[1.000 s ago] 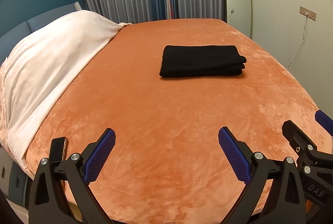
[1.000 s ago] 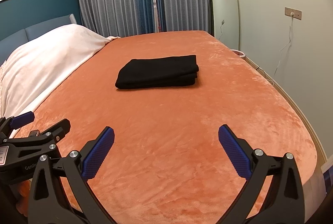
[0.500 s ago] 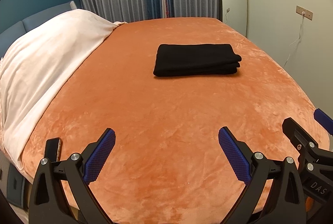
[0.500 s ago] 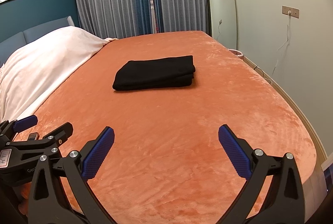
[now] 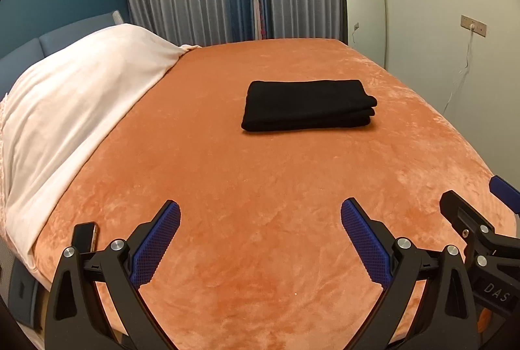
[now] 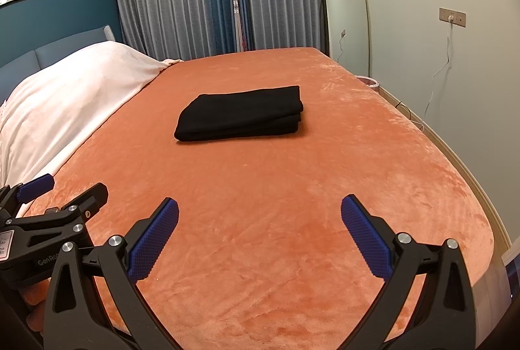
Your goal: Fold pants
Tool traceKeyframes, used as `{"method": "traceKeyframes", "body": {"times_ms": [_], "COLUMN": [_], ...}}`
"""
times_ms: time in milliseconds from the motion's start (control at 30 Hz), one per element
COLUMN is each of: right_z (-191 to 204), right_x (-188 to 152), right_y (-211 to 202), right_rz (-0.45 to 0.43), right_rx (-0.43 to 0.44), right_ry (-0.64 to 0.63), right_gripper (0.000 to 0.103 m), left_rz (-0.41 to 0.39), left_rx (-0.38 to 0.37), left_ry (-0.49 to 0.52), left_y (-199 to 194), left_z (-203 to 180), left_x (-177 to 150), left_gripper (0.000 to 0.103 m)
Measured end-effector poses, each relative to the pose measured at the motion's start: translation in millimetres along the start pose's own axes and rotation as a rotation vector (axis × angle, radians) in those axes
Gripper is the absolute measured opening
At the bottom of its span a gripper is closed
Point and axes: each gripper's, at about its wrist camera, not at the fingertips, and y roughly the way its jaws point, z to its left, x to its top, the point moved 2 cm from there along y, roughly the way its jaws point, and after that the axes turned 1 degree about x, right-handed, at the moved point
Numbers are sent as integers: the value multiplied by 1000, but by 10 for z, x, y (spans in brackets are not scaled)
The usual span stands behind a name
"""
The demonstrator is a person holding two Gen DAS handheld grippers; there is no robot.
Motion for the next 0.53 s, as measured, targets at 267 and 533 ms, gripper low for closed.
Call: {"method": "traceKeyframes", "body": {"times_ms": [267,533], "right_z": [-4,-13], "right_x": [-1,-12], "right_y": [4,19], "right_rz": [2,8], "right_rx": [0,-1], "right_ry": [0,4], "right_gripper": [98,98], "left_rz": [0,14], "left_rx": [13,44], "left_ry": [14,-13], "left_y": [-11,2], "left_z": [-33,64], "left_x": [4,-3], "left_gripper": [96,95]}}
